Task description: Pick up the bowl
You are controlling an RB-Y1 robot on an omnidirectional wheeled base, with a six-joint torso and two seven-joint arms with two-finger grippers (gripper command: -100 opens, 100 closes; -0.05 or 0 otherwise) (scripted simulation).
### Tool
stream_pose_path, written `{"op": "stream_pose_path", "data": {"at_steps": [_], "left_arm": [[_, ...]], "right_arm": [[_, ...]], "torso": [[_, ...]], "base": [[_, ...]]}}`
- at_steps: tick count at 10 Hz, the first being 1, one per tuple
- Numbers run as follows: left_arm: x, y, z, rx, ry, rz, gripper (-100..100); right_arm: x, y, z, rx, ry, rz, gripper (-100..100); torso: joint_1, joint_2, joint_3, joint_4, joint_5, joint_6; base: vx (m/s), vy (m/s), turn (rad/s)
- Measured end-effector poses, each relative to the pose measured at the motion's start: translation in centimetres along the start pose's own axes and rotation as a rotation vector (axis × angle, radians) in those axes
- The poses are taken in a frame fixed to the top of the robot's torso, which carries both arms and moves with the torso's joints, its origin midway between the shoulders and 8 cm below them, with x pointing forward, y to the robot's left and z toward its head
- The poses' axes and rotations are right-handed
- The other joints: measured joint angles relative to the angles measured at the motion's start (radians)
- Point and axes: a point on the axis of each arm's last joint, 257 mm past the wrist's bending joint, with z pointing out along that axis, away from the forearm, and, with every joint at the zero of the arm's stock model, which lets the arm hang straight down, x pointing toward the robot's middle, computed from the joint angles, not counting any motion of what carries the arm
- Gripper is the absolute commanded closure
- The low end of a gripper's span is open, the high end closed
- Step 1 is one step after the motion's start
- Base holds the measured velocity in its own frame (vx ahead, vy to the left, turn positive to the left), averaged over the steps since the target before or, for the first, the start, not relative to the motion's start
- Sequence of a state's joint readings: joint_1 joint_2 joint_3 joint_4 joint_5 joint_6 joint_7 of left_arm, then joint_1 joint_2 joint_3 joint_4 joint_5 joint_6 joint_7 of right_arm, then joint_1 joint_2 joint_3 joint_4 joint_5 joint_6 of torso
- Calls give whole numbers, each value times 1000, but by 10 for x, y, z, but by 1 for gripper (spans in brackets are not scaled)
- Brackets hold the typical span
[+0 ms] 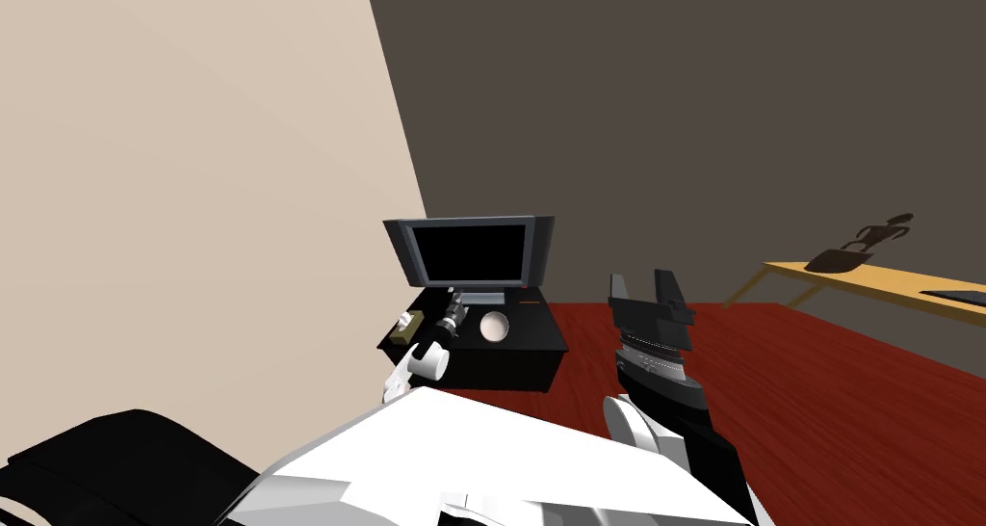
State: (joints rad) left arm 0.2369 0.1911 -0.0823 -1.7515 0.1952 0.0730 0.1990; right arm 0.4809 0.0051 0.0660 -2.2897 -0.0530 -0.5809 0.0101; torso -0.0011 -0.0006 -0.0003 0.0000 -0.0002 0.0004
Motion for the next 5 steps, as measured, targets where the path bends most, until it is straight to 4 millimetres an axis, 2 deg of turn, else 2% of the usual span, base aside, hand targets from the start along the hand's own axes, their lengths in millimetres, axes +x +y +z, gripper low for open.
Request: {"op": "stream_pose_path", "data": {"at_steps": [2,5], "left_arm": [[-7,29,10,-80,-14,-26,-100],[-11,65,7,-184,-35,-52,-100]], "right_arm": [[0,0,0,0,0,0,0],[0,0,0,0,0,0,0]], "torso": [[-1,-1,-1,0,0,0],[-1,0,0,0,0,0]], "base": [[21,-22,93],[22,-24,70]]}}
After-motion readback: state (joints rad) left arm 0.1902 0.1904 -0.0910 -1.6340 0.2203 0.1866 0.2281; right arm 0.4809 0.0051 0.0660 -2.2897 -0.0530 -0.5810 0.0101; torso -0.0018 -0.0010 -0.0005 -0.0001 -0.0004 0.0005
